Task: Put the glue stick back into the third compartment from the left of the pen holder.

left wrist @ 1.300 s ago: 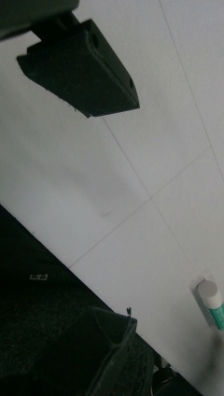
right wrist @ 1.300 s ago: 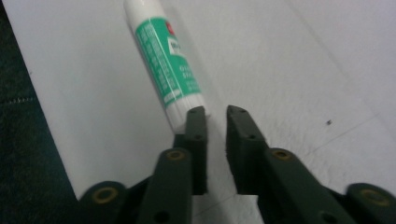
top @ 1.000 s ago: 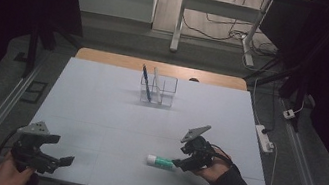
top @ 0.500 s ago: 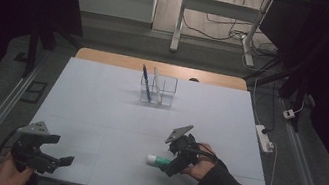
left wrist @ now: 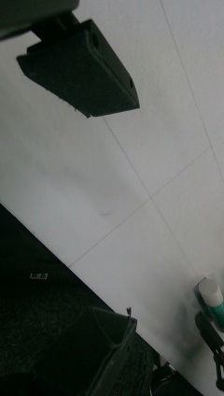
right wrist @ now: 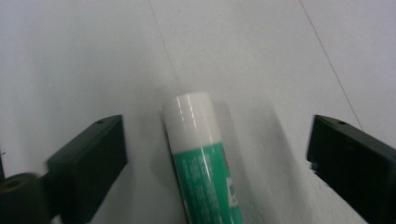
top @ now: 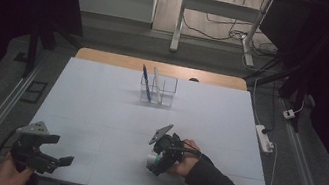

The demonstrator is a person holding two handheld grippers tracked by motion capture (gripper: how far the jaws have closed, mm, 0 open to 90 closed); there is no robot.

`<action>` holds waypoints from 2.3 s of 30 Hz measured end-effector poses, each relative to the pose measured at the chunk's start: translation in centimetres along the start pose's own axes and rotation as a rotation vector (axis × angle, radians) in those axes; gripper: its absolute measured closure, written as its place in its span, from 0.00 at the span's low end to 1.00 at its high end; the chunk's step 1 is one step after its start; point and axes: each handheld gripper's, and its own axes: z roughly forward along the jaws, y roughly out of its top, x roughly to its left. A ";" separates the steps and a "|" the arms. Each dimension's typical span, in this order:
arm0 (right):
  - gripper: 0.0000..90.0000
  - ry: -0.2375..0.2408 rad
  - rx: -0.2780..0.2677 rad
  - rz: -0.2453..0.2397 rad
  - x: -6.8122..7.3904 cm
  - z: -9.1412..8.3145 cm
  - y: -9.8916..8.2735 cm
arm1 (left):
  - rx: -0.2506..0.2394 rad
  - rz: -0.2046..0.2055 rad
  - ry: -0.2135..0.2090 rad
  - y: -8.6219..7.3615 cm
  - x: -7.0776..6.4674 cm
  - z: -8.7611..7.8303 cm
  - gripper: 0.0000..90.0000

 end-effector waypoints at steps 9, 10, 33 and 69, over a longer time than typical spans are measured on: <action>0.53 0.057 0.046 -0.065 0.3 0.4 0.5 | -0.002 -0.001 0.001 0.0 0.0 0.0 0.02; 0.56 0.057 0.050 -0.073 0.3 0.4 0.5 | -0.002 0.000 0.001 0.0 0.0 0.0 0.02; 0.72 0.030 0.012 -0.025 0.0 -0.6 0.6 | -0.001 0.002 0.002 0.0 -0.1 0.0 0.02; 0.72 -0.161 -0.352 0.251 -5.5 -7.6 0.8 | 0.007 0.004 0.004 0.0 -0.1 0.0 0.02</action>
